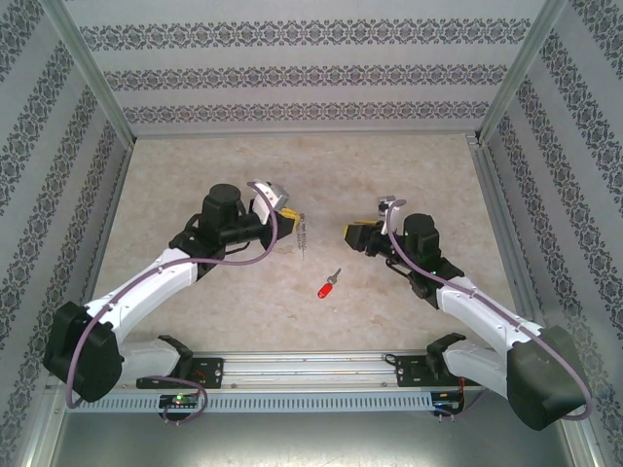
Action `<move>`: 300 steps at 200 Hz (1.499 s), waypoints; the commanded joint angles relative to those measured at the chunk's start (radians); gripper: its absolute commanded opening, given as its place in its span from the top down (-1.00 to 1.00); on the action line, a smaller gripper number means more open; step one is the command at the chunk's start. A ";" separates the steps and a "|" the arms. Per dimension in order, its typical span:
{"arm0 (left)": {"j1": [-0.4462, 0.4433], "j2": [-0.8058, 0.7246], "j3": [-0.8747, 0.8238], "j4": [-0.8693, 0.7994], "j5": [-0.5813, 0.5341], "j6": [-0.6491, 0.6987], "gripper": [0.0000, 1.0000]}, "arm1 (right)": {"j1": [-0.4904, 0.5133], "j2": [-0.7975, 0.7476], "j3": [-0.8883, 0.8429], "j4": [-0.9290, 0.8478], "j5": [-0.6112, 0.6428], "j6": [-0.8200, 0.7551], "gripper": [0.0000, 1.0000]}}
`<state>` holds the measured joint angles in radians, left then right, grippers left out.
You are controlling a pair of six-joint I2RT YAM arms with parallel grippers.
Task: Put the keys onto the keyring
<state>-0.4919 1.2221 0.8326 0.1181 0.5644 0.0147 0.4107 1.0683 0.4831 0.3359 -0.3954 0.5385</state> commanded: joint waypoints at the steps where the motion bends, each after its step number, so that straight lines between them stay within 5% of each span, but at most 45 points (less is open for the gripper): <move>1: -0.012 -0.054 -0.056 0.199 -0.155 -0.057 1.00 | 0.039 0.004 -0.010 -0.177 0.170 0.053 0.08; 93: -0.010 -0.101 -0.144 0.307 -0.298 -0.121 1.00 | 0.351 0.234 0.100 -0.440 0.557 0.222 0.16; 300: -0.001 -0.282 -0.240 0.311 -0.347 -0.050 1.00 | 0.551 0.536 0.351 -0.671 0.724 0.285 0.25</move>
<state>-0.4911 0.9638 0.5968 0.3824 0.2123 -0.0536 0.9539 1.5902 0.8207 -0.3008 0.2832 0.7967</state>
